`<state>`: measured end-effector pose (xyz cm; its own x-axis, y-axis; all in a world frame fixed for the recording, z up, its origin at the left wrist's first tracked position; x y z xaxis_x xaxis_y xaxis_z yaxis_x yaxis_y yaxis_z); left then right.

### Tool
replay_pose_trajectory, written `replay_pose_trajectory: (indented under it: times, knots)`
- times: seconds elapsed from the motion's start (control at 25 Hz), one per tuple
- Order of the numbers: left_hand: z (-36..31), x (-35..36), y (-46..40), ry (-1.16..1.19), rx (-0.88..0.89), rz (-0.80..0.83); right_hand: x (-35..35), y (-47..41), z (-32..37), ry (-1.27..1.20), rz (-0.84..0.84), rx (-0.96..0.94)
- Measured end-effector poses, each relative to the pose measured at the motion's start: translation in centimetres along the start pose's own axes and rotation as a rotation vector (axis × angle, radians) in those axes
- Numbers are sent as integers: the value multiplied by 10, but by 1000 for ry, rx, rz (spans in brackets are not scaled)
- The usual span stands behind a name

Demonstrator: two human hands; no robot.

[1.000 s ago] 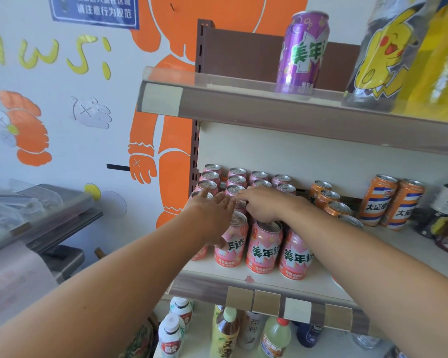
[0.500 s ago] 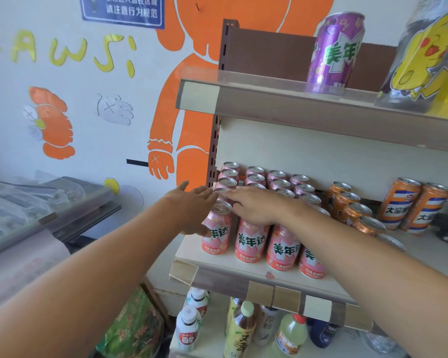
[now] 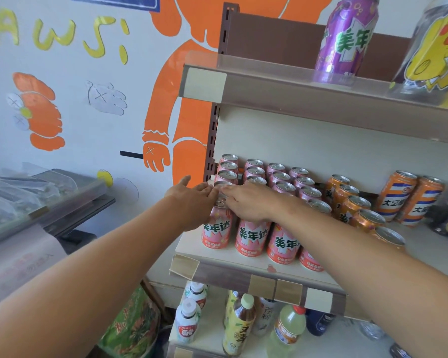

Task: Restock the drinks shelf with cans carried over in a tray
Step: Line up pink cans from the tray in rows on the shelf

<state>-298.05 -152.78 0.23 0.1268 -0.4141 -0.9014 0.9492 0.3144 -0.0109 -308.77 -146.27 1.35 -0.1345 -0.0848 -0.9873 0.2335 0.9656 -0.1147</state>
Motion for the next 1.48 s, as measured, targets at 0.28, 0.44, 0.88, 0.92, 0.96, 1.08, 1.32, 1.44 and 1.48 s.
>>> replay_pose_trajectory:
  times: [0.28, 0.44, 0.88, 0.92, 0.96, 1.08, 1.32, 1.44, 1.48]
  knots:
    - [0, -16, 5, 124, -19, -21, -16, 25, -9, -107, -49, -1]
    - [-30, -52, -4, 103, 6, -187, -32, 62, -47, -149, -103, 72]
    - [-202, -142, -60, 151, 231, -292, -31, 221, -209, -330, -244, 445]
    - [-214, -148, -64, 171, 230, -293, -28, 234, -217, -375, -251, 471]
    - [-225, -152, -68, 178, 216, -289, -22, 245, -225, -419, -238, 500]
    - [-246, -160, -76, 107, 164, -227, 2, 269, -241, -553, -180, 547]
    - [-263, -146, -105, -88, 69, -3, 40, 278, -248, -571, 2, 473]
    - [-272, -136, -120, -166, 65, 83, 56, 272, -245, -665, -11, 409]
    - [-275, -133, -124, -196, 68, 100, 61, 270, -243, -677, -17, 394]
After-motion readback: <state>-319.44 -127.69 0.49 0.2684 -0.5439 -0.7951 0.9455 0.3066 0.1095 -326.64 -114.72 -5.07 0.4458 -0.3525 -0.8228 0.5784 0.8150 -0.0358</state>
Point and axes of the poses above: each hand's wrist, its own y-axis away from the middle knuckle, its own x-axis out of the palm, z = x × y, the point moved 5 cm from there along -y, towards the middle knuckle, and after that the axes turned 7 degrees about -z, right-handed, at the moved point
